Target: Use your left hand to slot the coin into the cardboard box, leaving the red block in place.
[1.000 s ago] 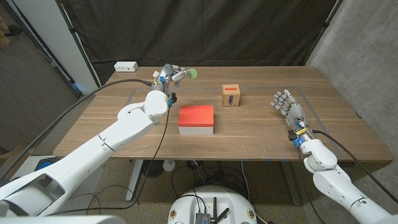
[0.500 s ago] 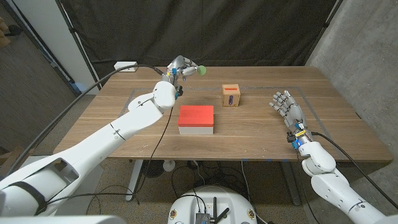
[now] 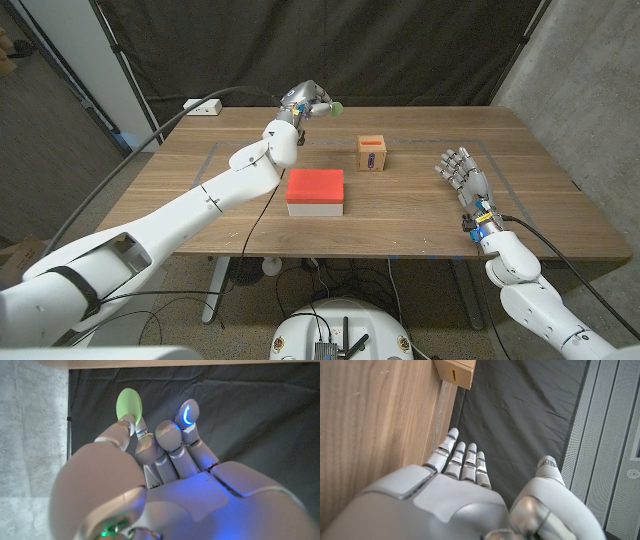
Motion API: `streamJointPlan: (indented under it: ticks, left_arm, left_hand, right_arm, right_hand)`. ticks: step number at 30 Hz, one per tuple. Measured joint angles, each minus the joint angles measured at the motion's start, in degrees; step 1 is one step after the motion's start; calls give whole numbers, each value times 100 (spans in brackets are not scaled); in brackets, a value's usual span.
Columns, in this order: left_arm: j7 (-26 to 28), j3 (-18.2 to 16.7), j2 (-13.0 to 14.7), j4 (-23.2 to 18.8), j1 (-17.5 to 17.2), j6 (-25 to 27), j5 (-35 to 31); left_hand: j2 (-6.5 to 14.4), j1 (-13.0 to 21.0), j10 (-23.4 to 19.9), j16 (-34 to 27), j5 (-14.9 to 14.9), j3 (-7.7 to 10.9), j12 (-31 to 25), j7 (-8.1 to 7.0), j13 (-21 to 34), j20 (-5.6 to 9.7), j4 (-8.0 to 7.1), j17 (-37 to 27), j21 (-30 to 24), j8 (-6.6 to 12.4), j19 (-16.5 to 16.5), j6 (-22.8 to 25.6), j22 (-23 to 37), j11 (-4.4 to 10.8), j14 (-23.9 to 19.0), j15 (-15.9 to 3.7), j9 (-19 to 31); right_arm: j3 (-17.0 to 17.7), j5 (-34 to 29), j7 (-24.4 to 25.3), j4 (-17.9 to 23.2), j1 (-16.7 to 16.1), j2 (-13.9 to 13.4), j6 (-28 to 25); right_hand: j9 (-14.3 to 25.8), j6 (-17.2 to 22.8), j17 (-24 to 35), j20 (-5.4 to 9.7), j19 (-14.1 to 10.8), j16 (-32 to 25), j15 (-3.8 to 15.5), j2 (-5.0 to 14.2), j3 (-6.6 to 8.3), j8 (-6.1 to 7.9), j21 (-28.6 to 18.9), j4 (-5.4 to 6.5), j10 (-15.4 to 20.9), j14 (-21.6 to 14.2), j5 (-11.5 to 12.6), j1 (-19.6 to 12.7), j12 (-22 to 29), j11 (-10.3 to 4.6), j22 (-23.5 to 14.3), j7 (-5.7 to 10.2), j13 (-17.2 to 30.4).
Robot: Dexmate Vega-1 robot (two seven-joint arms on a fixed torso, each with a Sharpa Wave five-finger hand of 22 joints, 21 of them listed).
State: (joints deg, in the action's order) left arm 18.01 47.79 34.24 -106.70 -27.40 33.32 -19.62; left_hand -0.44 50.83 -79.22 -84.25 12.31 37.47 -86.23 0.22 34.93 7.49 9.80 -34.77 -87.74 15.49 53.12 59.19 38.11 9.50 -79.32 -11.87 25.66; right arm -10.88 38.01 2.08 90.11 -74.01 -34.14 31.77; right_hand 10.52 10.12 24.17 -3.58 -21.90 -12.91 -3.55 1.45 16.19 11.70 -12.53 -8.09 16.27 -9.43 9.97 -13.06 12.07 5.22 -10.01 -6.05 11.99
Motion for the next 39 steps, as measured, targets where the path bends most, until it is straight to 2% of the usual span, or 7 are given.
streamJointPlan:
  ticks: [2,3,8,12,14,19,39]
  left_arm:
    - [-55,0,0,0,0,-15,-174]
    - [-95,174,-152,226,170,-20,-305]
    - [-276,345,-310,461,342,-35,-761]
    - [-417,396,-354,533,400,-69,-1031]
    - [-512,564,-495,768,588,-110,-1211]
    - [-763,715,-625,997,784,-238,-1539]
    - [-1874,1211,-1127,1744,1435,-560,-2380]
  left_hand:
    - [0,0,0,0,0,0,0,0,0,-11,0,-20,0,0,-11,0,10,0,0,0,0]
    - [0,0,0,0,0,3,0,0,0,-11,1,-35,0,0,-11,0,10,0,0,0,0]
    - [0,0,-2,-18,0,49,0,-12,24,-11,1,-93,-24,-24,-11,11,28,-2,0,0,-10]
    - [-1,0,-19,-18,-1,49,0,-29,39,-11,1,-96,-24,-25,-10,27,28,-19,0,0,-21]
    - [-1,0,-19,-18,-1,49,0,-28,54,-11,1,-96,-24,-25,-10,27,28,-19,0,0,-24]
    - [-1,0,-20,-18,-1,49,0,-28,40,-11,1,-87,-24,-25,-10,27,23,-19,0,0,-45]
    - [-1,-1,-11,27,-1,31,21,-57,105,-31,17,-140,-24,-64,-92,56,-43,-31,0,0,-117]
  right_arm:
    - [5,0,0,9,-13,3,0]
    - [9,-12,29,18,-26,5,4]
    - [20,-32,62,42,-62,9,5]
    - [34,-51,101,70,-98,9,5]
    - [37,-56,115,81,-112,10,5]
    - [53,-63,144,106,-148,17,5]
    - [90,-63,183,128,-197,32,-4]
  right_hand:
    - [0,0,0,0,0,0,7,0,0,0,0,0,0,-8,0,0,0,0,0,0,0]
    - [0,0,0,0,0,0,28,0,0,0,0,0,0,-28,0,0,0,0,0,0,0]
    - [0,0,0,0,0,0,30,0,0,0,0,0,0,-30,0,0,0,0,0,0,0]
    - [0,0,-4,-21,-21,0,30,0,0,0,0,0,0,-30,0,0,0,0,0,0,0]
    - [0,0,-27,-21,-21,0,30,0,0,0,0,0,-1,-30,0,0,0,0,0,0,0]
    - [0,-1,-27,-21,-21,0,30,0,0,0,23,0,-1,-30,0,0,0,0,0,-1,1]
    - [0,-1,-26,-21,-20,0,30,0,0,0,23,0,-1,-30,0,0,0,0,0,-1,1]
